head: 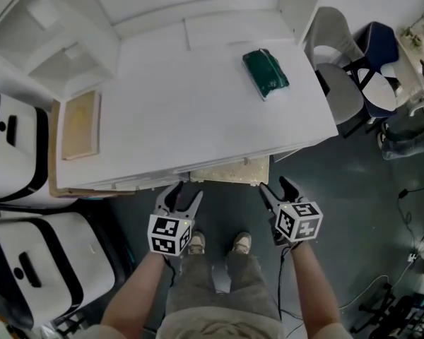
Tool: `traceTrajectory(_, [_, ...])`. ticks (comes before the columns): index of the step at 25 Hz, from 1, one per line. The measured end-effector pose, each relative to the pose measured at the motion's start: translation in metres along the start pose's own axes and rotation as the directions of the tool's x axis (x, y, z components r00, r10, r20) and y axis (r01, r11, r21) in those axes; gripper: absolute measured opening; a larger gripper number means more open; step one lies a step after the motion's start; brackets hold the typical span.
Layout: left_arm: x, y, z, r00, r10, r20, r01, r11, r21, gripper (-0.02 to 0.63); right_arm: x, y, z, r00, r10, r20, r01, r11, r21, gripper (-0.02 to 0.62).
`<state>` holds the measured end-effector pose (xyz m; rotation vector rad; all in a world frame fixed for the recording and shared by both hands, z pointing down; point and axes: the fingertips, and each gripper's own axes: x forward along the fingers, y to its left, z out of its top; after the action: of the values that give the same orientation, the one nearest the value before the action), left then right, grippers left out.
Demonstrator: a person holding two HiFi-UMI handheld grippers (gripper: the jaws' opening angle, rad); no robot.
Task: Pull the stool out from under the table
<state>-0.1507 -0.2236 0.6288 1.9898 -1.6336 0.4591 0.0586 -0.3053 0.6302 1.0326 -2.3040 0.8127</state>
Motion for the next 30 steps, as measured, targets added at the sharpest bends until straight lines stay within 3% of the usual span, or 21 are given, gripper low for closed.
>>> traceTrajectory(6, [0.047,0.023,-0.056,1.000,-0.007,-0.014,0.007,1.000,-0.009,0.241,0.047,-0.032,-0.040,1.000,-0.020,-0.006,0.020,1.000,-0.006,0.291])
traceTrajectory(13, [0.115,0.034,-0.101,0.999,-0.048,0.012,0.048,0.997,0.055,0.242,0.103,-0.065,-0.082,1.000,-0.009,0.026,0.006,0.994,0.108,0.293])
traceTrajectory(19, [0.165,0.055,-0.134,0.998,-0.049,0.025,0.049,0.999,0.016,0.255,0.148,-0.090,-0.111,0.999,-0.028,0.043,0.024,0.996,0.085,0.296])
traceTrajectory(30, [0.217,0.093,-0.169,0.991,-0.008,0.132,0.011,1.000,-0.019,0.323,0.199,-0.136,-0.153,0.996,-0.035,0.087,0.027,0.995,0.094,0.318])
